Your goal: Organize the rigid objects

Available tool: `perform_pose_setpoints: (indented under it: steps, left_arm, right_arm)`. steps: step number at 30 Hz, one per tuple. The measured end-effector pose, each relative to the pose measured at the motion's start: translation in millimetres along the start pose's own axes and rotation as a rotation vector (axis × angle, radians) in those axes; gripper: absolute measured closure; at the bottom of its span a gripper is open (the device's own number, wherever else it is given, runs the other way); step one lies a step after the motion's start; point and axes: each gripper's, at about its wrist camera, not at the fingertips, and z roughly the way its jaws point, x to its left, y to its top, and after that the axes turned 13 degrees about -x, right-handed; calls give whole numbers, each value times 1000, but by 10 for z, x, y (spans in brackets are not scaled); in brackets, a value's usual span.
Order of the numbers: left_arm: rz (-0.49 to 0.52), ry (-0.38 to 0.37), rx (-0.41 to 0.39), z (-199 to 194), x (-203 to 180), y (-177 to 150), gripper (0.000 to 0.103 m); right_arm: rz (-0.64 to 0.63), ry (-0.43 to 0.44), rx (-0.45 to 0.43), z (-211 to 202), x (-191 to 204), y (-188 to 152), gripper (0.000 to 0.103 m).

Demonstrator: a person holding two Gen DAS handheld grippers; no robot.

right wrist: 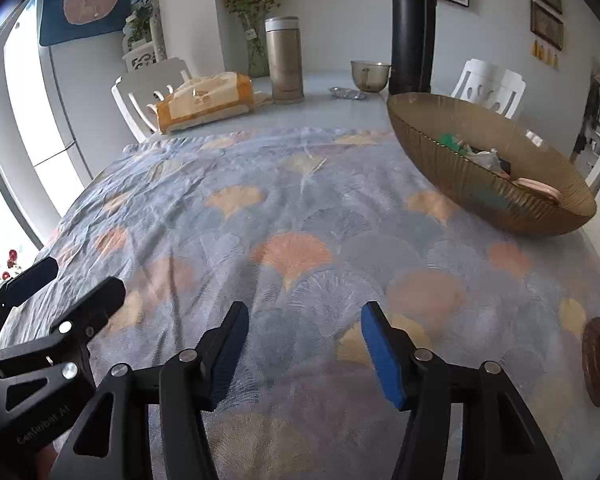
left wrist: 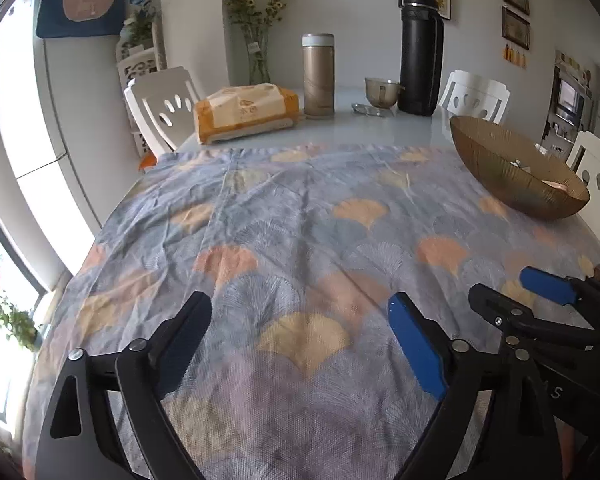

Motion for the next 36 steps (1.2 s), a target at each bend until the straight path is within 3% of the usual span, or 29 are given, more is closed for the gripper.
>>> perform_pose_setpoints:
  steps: [5,31,36]
  left_arm:
    - [-11,1,16,26,26,-2,6]
    - [-1,-3,54,69,12,-27,5]
    - [-2,-4,57,70,9,-30,5]
  right_arm:
    - [32,0,31,52,-59,-9,39]
    - [22,-13,58,111,-23,-29,39]
    - [29,-14,63,126,-39,-27,34]
